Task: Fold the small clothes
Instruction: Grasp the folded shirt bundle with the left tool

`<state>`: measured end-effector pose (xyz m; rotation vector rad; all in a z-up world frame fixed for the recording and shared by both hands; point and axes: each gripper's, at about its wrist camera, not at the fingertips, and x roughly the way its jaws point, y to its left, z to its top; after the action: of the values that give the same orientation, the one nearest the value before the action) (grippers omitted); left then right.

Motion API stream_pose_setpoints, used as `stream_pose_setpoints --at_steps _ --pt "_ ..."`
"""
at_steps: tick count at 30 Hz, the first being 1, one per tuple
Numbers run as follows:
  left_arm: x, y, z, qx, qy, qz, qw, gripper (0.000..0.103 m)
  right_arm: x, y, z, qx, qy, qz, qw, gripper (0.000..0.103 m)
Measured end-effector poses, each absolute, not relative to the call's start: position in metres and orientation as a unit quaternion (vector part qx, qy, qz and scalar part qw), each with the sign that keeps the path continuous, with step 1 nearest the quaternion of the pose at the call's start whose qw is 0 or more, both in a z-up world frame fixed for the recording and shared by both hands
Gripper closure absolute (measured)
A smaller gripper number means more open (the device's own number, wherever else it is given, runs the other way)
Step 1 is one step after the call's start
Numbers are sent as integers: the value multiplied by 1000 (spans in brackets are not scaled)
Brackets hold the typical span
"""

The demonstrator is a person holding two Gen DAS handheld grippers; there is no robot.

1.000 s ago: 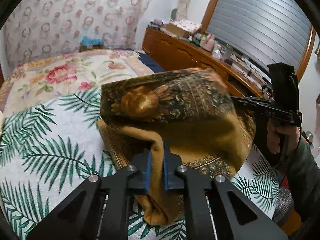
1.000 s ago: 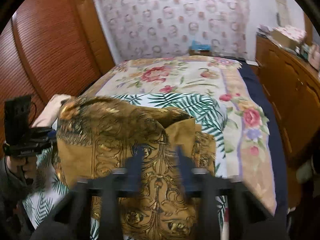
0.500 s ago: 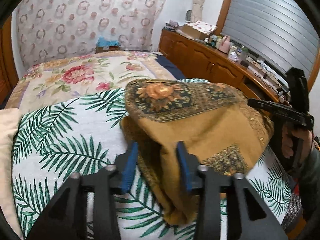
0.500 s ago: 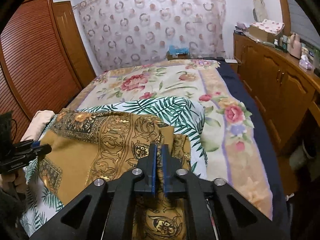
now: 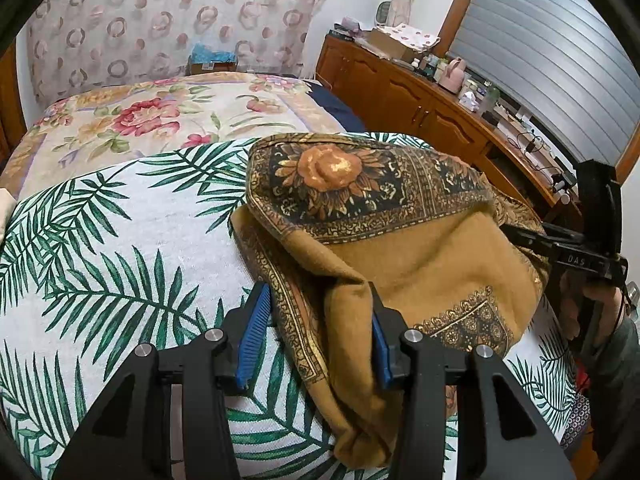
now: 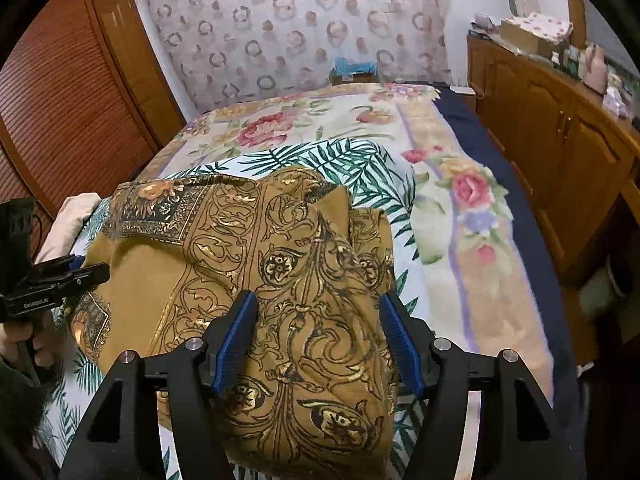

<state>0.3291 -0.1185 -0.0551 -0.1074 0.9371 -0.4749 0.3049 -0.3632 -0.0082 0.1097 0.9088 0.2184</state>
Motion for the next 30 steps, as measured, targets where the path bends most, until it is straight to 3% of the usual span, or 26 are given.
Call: stream_pose_setpoints --at_steps 2,3,10,19,30 --pt "330 -119 -55 -54 448 -234 861 64 303 -364 -8 59 437 107 891 37" --pt "331 -119 -54 -57 446 -241 860 72 302 -364 -8 61 436 107 892 37" --pt "327 -126 -48 -45 433 -252 865 91 296 -361 -13 51 430 102 895 37" --pt "317 -117 -42 -55 420 -250 870 92 306 -363 -20 37 429 101 897 26" --pt "323 -122 -49 -49 431 -247 867 92 305 -365 -18 48 428 99 897 26"
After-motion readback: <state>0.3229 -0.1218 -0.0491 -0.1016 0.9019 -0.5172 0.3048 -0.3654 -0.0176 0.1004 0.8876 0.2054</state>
